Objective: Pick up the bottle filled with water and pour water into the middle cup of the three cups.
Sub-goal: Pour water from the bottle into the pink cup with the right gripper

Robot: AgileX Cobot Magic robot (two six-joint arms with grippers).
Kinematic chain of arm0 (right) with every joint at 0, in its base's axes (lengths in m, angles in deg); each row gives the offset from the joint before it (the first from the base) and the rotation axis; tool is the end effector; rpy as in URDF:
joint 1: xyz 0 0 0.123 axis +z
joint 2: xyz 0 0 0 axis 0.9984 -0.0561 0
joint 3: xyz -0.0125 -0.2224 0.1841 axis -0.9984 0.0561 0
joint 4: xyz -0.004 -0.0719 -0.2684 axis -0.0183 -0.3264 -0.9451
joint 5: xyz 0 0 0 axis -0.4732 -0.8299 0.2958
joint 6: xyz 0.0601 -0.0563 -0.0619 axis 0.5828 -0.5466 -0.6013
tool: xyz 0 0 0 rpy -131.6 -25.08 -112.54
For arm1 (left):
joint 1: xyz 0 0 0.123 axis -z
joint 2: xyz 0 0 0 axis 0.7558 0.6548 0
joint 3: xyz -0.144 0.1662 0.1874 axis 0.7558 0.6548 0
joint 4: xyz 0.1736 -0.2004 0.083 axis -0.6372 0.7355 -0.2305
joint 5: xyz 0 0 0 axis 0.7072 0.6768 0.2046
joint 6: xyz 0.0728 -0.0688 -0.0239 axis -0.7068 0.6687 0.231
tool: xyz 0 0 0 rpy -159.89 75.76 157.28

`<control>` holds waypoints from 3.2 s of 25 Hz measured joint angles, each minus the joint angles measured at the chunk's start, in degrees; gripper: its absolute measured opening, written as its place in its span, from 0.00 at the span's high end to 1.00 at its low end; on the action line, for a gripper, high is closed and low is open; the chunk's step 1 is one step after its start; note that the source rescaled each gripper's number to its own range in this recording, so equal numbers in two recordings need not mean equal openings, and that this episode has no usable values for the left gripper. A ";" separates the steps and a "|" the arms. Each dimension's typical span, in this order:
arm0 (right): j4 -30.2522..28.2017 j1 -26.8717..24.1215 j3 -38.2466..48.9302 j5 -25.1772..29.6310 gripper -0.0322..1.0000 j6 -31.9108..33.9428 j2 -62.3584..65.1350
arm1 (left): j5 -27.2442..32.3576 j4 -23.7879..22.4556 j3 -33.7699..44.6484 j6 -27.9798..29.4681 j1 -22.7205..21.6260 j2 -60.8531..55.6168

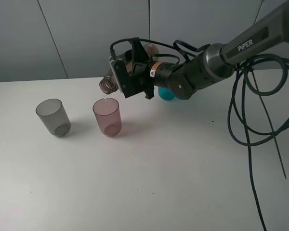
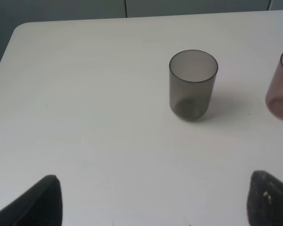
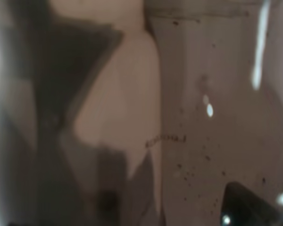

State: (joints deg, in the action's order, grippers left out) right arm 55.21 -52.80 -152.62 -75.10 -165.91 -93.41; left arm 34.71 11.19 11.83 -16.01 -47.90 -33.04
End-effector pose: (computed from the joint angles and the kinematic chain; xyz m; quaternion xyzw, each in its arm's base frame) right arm 0.3999 0.2806 0.1038 -0.7377 0.3280 -0.2648 0.5274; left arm 0.0220 0.0011 0.2859 0.0001 0.8546 -0.0022 0.5192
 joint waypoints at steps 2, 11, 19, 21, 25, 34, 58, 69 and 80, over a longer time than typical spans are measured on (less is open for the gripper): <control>0.14 0.00 0.00 -0.12 0.97 -1.02 0.00 | 0.00 0.00 0.00 0.00 0.00 0.00; 1.36 0.10 0.00 -0.12 0.97 -4.42 0.00 | 0.00 0.00 0.00 0.00 0.00 0.00; 1.62 0.10 0.00 -0.73 0.97 -7.22 0.00 | 0.00 0.00 0.00 0.00 0.00 0.00; 1.62 0.10 0.00 -0.99 0.97 -8.07 0.00 | 0.00 0.00 0.00 0.00 0.00 0.00; 1.98 0.10 0.00 -1.49 0.97 -9.29 0.00 | 0.00 0.00 0.00 0.00 0.00 0.00; 3.32 0.12 0.00 -4.35 0.97 -12.75 0.00 | 0.00 0.00 0.00 0.00 0.00 0.00; 4.81 0.12 0.00 -8.07 0.97 -22.03 0.00 | 0.00 0.00 0.00 -0.02 0.00 0.00; 1.17 0.22 0.00 -9.12 0.97 -22.65 0.00 | 0.00 0.00 0.00 -0.02 0.00 0.00; -3.40 0.67 0.00 -10.09 0.97 -22.65 0.00 | 0.00 0.00 0.00 -0.02 0.00 0.00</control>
State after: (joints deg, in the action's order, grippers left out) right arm 51.81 -52.13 -152.62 -85.19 -188.56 -93.41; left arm 34.71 11.19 11.83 -16.03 -47.90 -33.04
